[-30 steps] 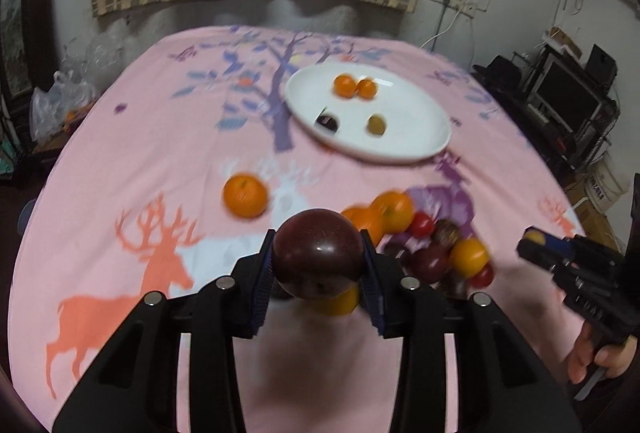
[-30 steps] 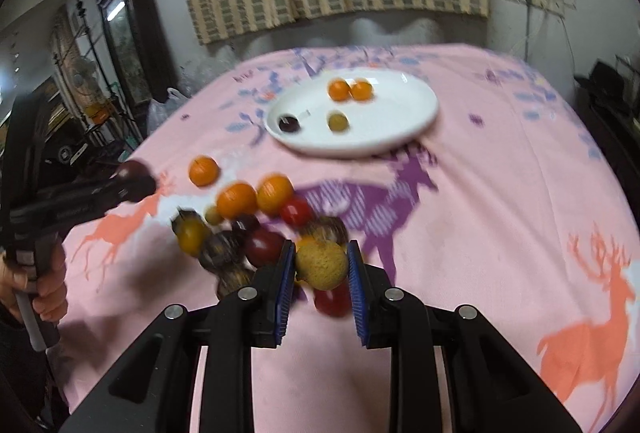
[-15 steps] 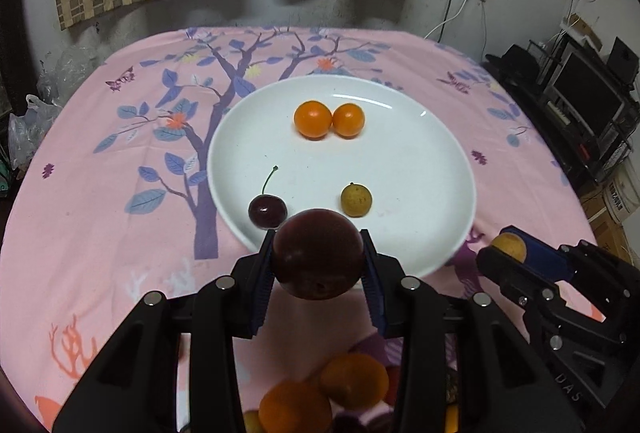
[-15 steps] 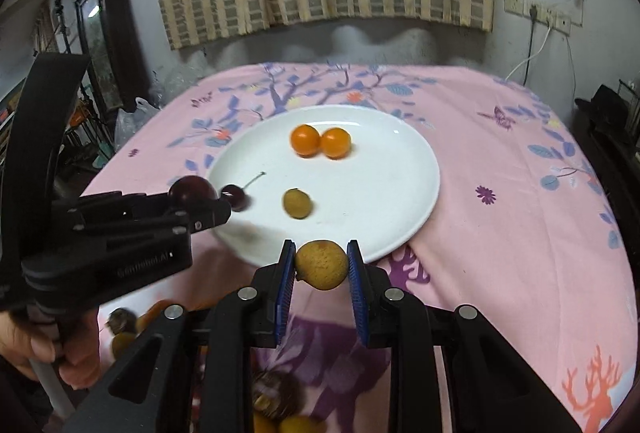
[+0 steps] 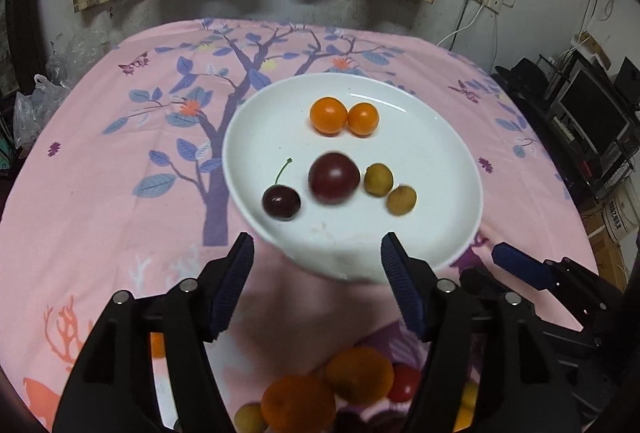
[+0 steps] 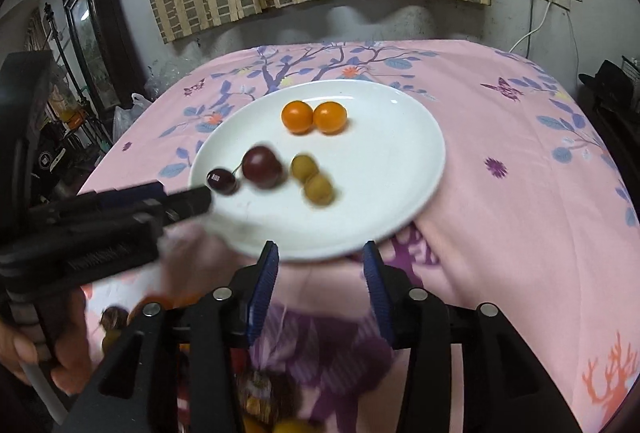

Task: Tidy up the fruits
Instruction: 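Carry both fruits over the white plate and open both grippers to release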

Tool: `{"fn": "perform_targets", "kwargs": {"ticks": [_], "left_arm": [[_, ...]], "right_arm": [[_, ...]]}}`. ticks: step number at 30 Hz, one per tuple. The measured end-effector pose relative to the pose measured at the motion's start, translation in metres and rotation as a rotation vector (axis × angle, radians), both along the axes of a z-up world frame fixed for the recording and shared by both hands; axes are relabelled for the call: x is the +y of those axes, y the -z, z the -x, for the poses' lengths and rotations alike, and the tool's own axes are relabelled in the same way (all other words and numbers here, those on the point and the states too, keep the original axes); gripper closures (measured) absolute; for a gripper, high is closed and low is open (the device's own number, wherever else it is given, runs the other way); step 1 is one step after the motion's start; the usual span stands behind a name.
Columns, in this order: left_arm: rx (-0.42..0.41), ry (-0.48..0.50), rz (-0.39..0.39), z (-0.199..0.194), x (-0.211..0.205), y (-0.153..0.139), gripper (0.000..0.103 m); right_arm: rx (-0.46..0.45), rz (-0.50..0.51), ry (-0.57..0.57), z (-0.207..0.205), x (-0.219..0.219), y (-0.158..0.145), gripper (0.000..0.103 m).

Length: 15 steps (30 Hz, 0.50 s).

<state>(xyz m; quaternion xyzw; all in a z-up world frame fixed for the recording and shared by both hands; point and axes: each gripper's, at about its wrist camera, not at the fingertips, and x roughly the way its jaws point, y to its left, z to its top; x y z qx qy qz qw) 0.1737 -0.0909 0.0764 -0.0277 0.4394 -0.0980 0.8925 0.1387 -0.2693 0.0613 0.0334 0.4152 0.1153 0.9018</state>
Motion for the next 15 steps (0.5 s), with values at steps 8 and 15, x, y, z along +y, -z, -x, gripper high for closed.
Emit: {"fn": "perform_targets", "kwargs": {"ticks": [8, 15], "left_arm": [[-0.073, -0.015, 0.000, 0.083, 0.036, -0.008, 0.024], [-0.048, -0.044, 0.017, 0.127, 0.072, 0.014, 0.024]], "right_arm": [[0.003, 0.048, -0.006, 0.071, -0.006, 0.002, 0.052], [0.045, 0.028, 0.006, 0.121, -0.009, 0.014, 0.048]]}}
